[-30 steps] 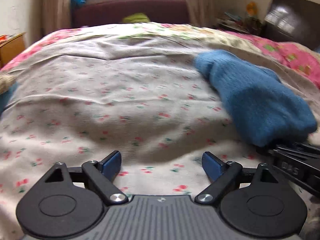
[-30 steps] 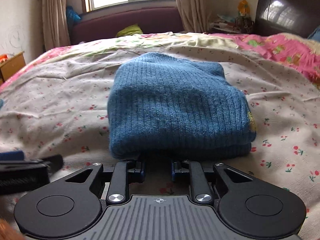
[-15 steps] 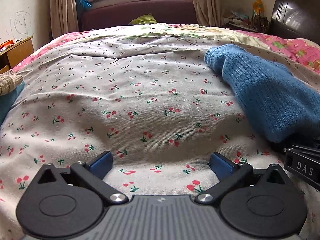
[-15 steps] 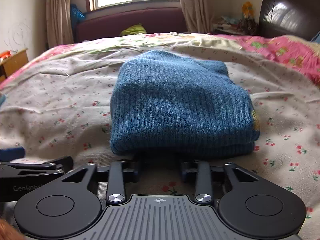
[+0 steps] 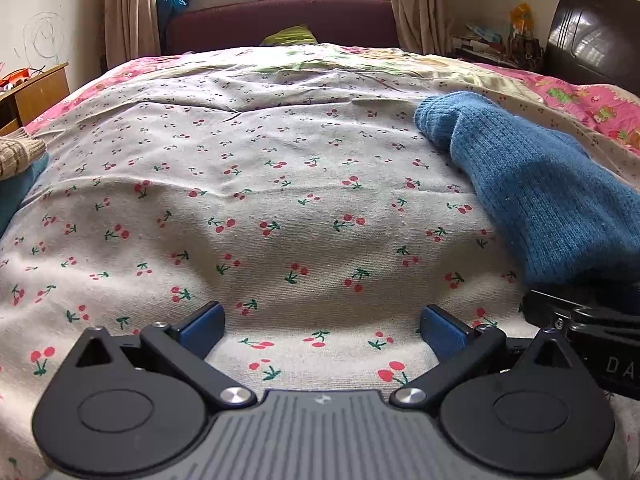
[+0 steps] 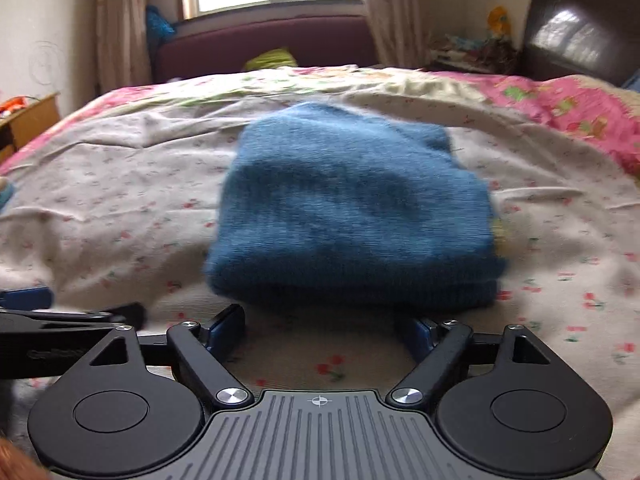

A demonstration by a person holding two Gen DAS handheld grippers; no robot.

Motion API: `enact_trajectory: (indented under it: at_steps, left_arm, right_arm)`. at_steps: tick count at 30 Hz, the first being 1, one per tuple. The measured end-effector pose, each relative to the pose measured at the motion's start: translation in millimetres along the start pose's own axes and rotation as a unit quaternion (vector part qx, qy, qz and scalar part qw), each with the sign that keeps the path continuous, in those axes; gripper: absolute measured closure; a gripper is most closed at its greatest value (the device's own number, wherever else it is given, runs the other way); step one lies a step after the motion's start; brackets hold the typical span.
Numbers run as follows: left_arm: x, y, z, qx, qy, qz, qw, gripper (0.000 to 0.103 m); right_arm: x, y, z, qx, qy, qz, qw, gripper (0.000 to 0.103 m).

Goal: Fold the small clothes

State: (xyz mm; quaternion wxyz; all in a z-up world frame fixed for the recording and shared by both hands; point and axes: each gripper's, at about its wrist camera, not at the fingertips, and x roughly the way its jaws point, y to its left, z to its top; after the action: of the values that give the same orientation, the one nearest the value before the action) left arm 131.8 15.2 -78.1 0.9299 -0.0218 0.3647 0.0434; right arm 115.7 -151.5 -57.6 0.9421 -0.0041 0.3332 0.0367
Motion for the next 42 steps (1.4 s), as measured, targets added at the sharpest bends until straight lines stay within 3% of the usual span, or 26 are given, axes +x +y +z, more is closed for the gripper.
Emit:
enact_trajectory:
  at_steps: [4, 9, 42]
  left_arm:
    - [1, 1, 1, -0.002, 0.001, -0.001, 1.0000, 0.000]
    - [1, 1, 1, -0.001, 0.002, 0.000, 1.0000, 0.000]
    - [2, 3, -5, -0.008, -0.020, -0.009, 0.9997, 0.000]
  right_arm:
    - [5, -20, 1, 0.046, 0.011, -0.012, 0.999, 0.018]
    - [10, -7, 0, 0.000, 0.020, -0.020, 1.000, 0.000]
    - [12, -9, -1, 0.011, 0.019, -0.017, 1.000, 0.000]
